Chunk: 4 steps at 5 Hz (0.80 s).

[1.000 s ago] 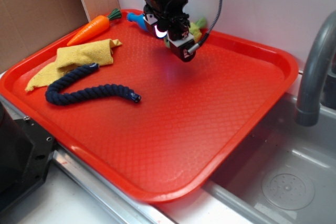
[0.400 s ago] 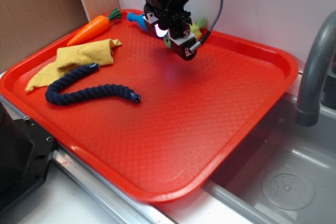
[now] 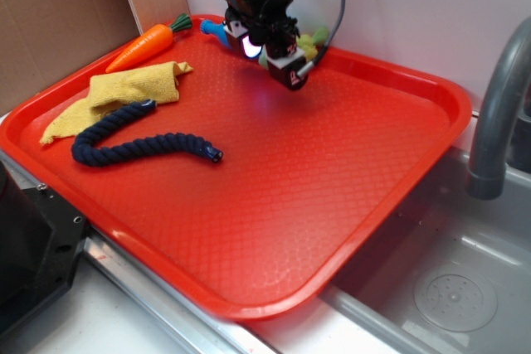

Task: Grab the green animal.

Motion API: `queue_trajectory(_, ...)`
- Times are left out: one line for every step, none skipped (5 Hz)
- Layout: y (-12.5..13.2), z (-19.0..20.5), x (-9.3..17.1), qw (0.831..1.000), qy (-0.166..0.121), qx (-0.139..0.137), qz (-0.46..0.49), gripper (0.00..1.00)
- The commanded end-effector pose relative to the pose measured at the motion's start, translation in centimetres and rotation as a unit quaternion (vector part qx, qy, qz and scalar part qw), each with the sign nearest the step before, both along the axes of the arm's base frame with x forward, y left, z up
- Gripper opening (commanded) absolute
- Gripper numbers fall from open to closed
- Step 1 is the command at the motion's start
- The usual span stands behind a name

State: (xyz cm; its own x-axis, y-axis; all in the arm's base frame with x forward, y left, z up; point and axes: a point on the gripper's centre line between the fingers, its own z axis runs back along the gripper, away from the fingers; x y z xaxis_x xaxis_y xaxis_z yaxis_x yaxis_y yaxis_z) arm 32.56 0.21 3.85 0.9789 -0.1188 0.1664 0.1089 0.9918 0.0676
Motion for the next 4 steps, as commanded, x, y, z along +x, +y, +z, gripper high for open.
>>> queue_trajectory(-0.3, 0.6, 2.4, 0.999, -0.034, 0.005, -0.027, 1.0)
queue_trajectory(-0.2, -1.1, 3.4, 1.0, -0.009, 0.018, -0.021, 1.0)
queue_trajectory(-0.3, -1.8, 3.4, 0.999, -0.007, 0.02, -0.026, 0.0)
queue_trajectory(-0.6, -1.5, 3.1, 0.999, 0.0, 0.022, -0.03, 0.0)
